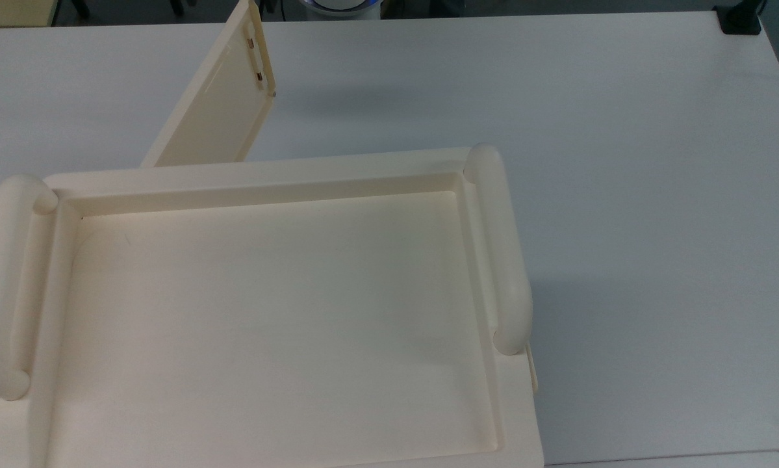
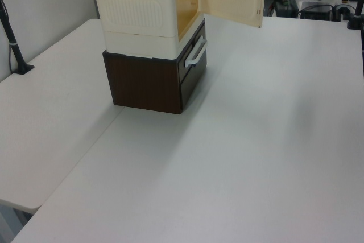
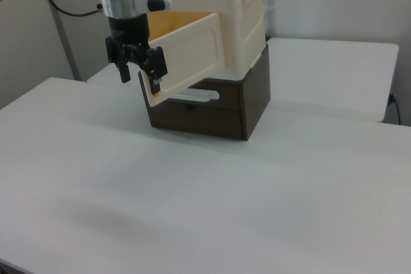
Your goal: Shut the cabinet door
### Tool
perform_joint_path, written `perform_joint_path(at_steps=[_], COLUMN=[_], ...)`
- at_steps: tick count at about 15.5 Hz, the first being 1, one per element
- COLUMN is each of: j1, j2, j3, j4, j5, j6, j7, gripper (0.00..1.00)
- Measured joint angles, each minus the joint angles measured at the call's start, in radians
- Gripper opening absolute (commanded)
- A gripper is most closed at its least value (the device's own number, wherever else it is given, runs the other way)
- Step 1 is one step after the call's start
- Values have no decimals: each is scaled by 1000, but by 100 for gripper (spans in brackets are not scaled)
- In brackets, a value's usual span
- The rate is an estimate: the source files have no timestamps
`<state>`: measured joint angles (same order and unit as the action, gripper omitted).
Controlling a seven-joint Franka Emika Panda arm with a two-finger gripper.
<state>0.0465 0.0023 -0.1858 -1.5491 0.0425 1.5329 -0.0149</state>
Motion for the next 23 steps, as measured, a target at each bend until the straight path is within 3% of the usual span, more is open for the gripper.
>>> perform_joint_path(at_steps=[5, 12, 16, 19, 23], j1=[0, 0, 0, 0, 0], j2=[1, 1, 1, 1, 1], j3=[-1, -1, -1, -1, -1], j4=[0, 0, 0, 0, 0], j5=[0, 0, 0, 0, 0], j6=[-15, -30, -30, -30, -30], j7=[-101, -113, -117, -119, -136], gripper=[100, 100, 93, 80, 43])
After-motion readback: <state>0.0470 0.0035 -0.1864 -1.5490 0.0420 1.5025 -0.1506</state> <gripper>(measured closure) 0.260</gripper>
